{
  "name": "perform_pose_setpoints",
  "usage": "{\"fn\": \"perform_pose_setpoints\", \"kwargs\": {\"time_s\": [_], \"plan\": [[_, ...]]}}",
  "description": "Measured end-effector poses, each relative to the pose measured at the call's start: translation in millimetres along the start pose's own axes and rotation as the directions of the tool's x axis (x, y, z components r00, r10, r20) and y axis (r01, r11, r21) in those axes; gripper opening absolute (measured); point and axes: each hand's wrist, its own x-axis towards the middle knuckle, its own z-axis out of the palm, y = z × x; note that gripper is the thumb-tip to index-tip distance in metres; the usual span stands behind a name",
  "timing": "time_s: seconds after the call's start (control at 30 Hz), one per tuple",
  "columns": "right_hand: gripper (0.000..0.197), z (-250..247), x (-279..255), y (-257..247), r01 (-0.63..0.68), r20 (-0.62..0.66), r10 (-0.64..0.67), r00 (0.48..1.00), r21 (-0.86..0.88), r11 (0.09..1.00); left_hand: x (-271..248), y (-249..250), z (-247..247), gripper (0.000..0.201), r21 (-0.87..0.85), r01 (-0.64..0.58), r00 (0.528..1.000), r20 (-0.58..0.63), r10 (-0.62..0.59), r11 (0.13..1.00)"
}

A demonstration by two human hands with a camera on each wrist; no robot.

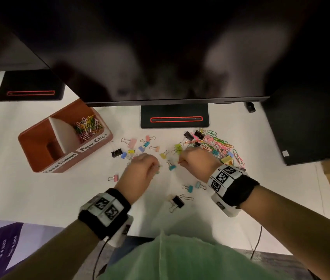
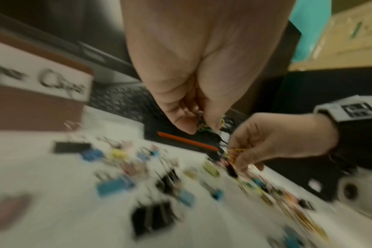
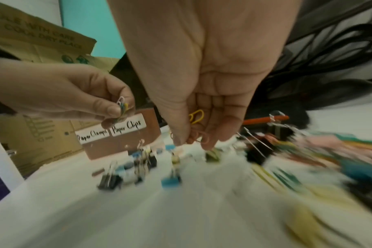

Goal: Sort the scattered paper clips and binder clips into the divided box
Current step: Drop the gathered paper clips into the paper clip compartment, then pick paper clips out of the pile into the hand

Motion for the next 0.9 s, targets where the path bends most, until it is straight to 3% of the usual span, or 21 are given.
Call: {"fn": "perform_pose_setpoints", "kwargs": {"time_s": [0.1,0.23,0.37,0.5,0.6,0.73,0.8,0.9], "plan": [[0.023,-30,22,-39,0.062,-0.079,-0.058,0.995,0.046,0.997,-4,-28,-59,0.005,0.023,0.084,0.982,-0.171,-0.079,0.996],[0.02,-64,67,-103,0.179,-0.19,-0.157,0.969,0.105,0.978,-3,-73,-125,0.012,0.03,0.259,0.911,-0.34,-0.234,0.965],[0.02,-79,117,-168,0.271,-0.233,-0.242,0.942,0.102,0.957,7,-111,-156,0.01,0.016,0.401,0.871,-0.316,-0.376,0.916],[0.036,-72,156,-208,0.243,-0.157,-0.231,0.96,0.062,0.968,13,-133,-162,0.024,-0.069,0.451,0.884,-0.106,-0.456,0.89],[0.052,-66,160,-207,0.231,-0.168,-0.203,0.965,0.169,0.958,10,-132,-166,0.036,0.055,0.338,0.94,-0.065,-0.335,0.939],[0.037,-59,128,-172,0.333,-0.339,-0.25,0.907,0.214,0.919,-4,-115,-155,0.028,-0.03,0.044,0.989,-0.143,-0.048,0.999],[0.031,-53,102,-140,0.287,-0.348,-0.214,0.913,0.171,0.943,-11,-104,-139,0.023,-0.043,-0.028,0.999,-0.048,0.026,0.999],[0.029,-34,60,-89,0.106,-0.199,-0.087,0.976,0.09,0.99,-12,-92,-104,0.026,-0.018,-0.032,0.989,0.147,0.035,0.999]]}}
